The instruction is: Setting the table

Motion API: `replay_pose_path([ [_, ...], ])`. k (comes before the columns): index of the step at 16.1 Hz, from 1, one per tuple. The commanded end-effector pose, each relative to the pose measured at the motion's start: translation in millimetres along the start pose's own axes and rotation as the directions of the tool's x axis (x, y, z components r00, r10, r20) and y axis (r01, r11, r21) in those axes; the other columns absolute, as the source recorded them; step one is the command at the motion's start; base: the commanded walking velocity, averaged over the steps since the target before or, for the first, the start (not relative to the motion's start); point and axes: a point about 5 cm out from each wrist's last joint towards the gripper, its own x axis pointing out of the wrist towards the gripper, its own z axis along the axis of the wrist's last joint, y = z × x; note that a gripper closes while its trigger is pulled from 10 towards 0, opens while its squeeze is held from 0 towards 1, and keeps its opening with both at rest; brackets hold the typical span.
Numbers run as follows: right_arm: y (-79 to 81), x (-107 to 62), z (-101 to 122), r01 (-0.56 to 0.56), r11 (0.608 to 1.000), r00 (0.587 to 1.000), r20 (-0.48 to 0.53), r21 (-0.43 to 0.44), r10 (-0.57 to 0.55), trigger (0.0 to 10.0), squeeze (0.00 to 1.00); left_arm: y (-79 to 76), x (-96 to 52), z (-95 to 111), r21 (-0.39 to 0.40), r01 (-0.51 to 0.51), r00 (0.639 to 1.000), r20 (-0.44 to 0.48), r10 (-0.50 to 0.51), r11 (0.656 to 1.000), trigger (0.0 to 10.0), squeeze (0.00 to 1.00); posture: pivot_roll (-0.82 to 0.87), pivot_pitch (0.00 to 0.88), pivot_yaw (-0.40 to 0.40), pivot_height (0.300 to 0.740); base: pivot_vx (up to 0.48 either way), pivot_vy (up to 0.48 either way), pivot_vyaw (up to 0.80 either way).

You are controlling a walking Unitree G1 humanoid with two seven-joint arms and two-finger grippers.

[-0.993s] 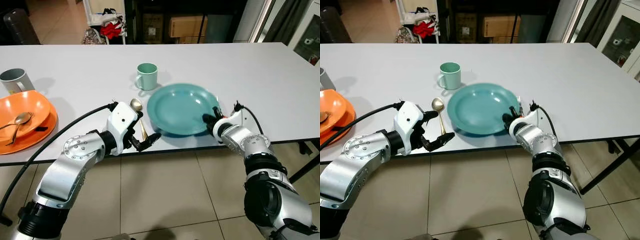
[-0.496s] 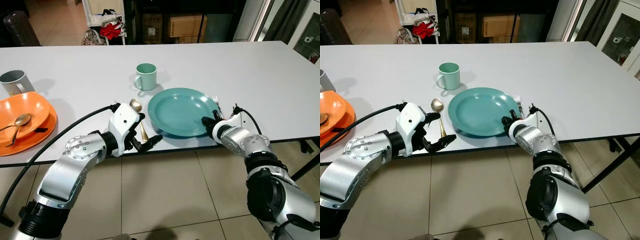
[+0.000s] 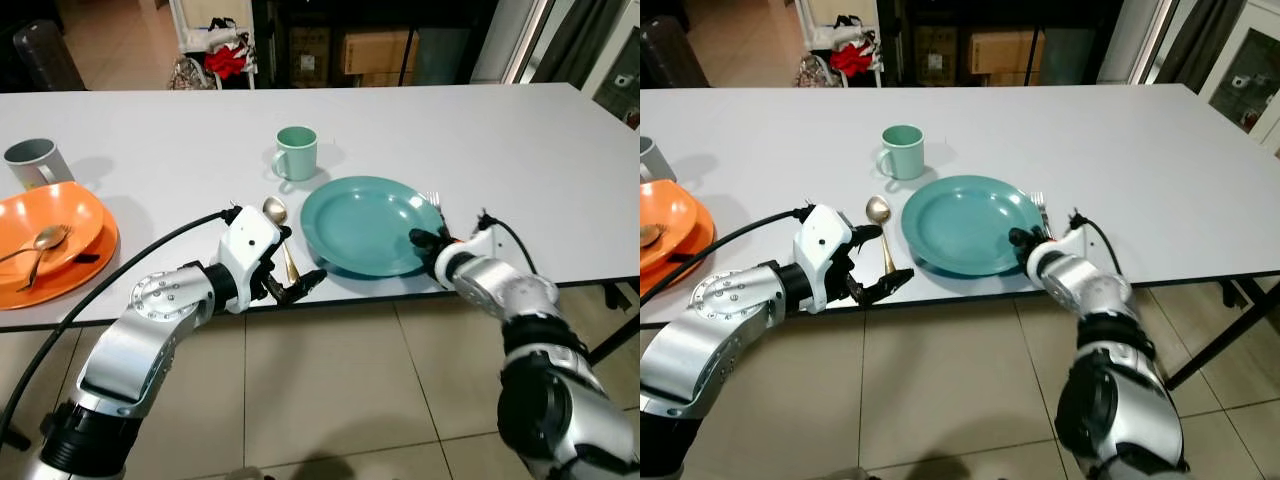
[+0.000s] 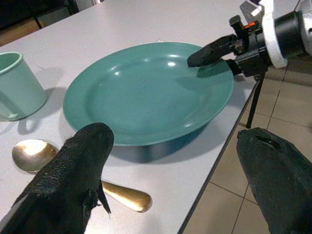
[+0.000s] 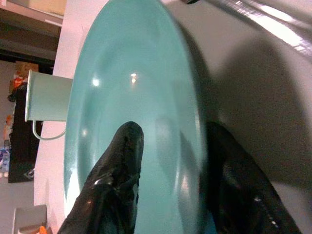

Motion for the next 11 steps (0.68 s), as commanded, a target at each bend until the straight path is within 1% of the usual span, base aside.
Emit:
replay_pose_path([
  [1,-8.3,-4.2,-2,0.032,0.999,0.999,-0.014,-0.002,-0.032,10.0,1.0,-1.4,1.9,1,0.009,0.006,1.0,0.0,-0.006,1.0,10.0,0.0,0.06,0.0,0.009,0.74,0.0,0.0,0.0],
  [2,-11.7,-10.2,-3,0.027,1.0,1.0,-0.014,-0.008,-0.027,10.0,1.0,-1.8,2.4,0,0.007,0.008,1.0,-0.001,-0.008,1.0,10.0,0.0,0.06,0.0,0.009,0.74,0.0,0.0,0.0],
  [3,-12.1,-12.0,-4,0.025,1.0,1.0,-0.012,-0.008,-0.025,10.0,1.0,-1.9,2.4,0,0.006,0.009,1.0,-0.001,-0.009,1.0,10.0,0.0,0.06,0.0,0.009,0.74,0.0,0.0,0.0],
  [4,-10.9,-16.2,-5,0.008,1.0,1.0,-0.002,-0.011,-0.008,10.0,1.0,-2.1,2.7,0,0.005,0.009,1.0,0.0,-0.009,1.0,10.0,0.0,0.05,0.0,0.013,0.74,0.0,0.0,0.0],
  [6,-4.4,-27.3,-7,-0.024,0.998,1.0,0.013,-0.065,0.025,10.0,1.0,-3.2,4.1,-1,0.001,0.012,1.0,0.005,-0.012,1.0,10.0,0.0,0.04,0.0,0.012,0.74,0.0,0.0,0.0],
  [7,-2.5,-30.9,-7,-0.029,0.997,0.999,0.021,-0.075,0.031,10.0,1.0,-3.4,4.2,-1,0.0,0.01,1.0,0.007,-0.01,1.0,10.0,0.0,0.04,0.0,0.012,0.74,0.0,0.0,0.0],
  [8,1.7,-44.2,-6,-0.039,0.993,0.998,0.05,-0.111,0.044,10.0,1.0,-1.1,3.4,-2,-0.01,-0.033,0.999,-0.001,0.033,0.999,10.0,0.0,0.04,0.0,0.007,0.74,0.0,0.0,0.0],
  [9,3.1,-50.3,-6,-0.04,0.991,0.997,0.062,-0.129,0.048,10.0,1.0,0.4,3.0,-3,-0.014,-0.056,0.998,-0.009,0.056,0.998,10.0,0.0,0.04,0.0,0.005,0.74,0.0,0.0,0.0],
  [10,6.1,-61.0,-8,-0.041,0.984,0.995,0.078,-0.172,0.055,10.0,1.0,3.9,2.1,-6,-0.058,-0.092,0.995,-0.038,0.09,0.994,10.0,0.0,0.04,0.0,0.005,0.74,0.0,0.0,0.0],
  [11,6.6,-73.3,-10,-0.025,0.974,0.994,0.099,-0.225,0.049,10.0,1.0,3.8,1.0,-7,-0.1,-0.102,0.994,-0.044,0.098,0.99,10.0,0.0,0.04,0.0,0.002,0.74,0.0,0.0,0.0],
])
